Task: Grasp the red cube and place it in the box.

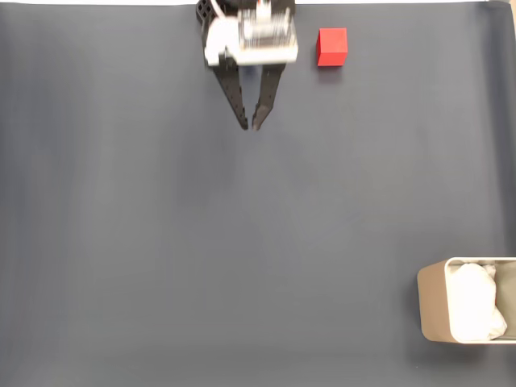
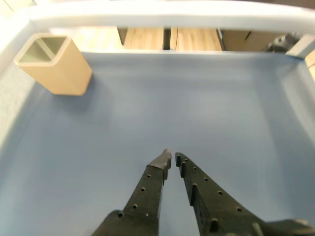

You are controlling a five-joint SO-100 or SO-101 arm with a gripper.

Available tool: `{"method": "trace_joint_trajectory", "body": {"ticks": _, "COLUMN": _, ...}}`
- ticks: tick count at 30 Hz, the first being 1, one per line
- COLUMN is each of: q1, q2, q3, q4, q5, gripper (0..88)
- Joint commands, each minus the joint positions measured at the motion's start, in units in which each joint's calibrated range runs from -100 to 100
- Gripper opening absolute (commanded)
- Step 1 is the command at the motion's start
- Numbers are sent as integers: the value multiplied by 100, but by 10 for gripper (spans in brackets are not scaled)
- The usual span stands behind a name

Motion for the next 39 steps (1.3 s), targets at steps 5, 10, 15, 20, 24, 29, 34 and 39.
{"method": "trace_joint_trajectory", "body": {"ticks": 5, "q1": -77, "q2": 1867, "q3": -3669, "q4": 948, "q5": 39, "gripper": 0}}
{"method": "trace_joint_trajectory", "body": {"ticks": 10, "q1": -6, "q2": 2621, "q3": -4472, "q4": 1415, "q5": -24, "gripper": 0}}
{"method": "trace_joint_trajectory", "body": {"ticks": 15, "q1": 101, "q2": 2872, "q3": -4518, "q4": 1456, "q5": -44, "gripper": 0}}
{"method": "trace_joint_trajectory", "body": {"ticks": 20, "q1": 179, "q2": 3045, "q3": -4509, "q4": 1358, "q5": -49, "gripper": 0}}
{"method": "trace_joint_trajectory", "body": {"ticks": 24, "q1": 222, "q2": 3201, "q3": -4463, "q4": 1120, "q5": -49, "gripper": 0}}
{"method": "trace_joint_trajectory", "body": {"ticks": 29, "q1": 129, "q2": 3314, "q3": -4308, "q4": 792, "q5": 0, "gripper": 0}}
{"method": "trace_joint_trajectory", "body": {"ticks": 34, "q1": -205, "q2": 3288, "q3": -3961, "q4": 522, "q5": 63, "gripper": 0}}
{"method": "trace_joint_trajectory", "body": {"ticks": 39, "q1": -730, "q2": 3245, "q3": -3824, "q4": 522, "q5": 127, "gripper": 0}}
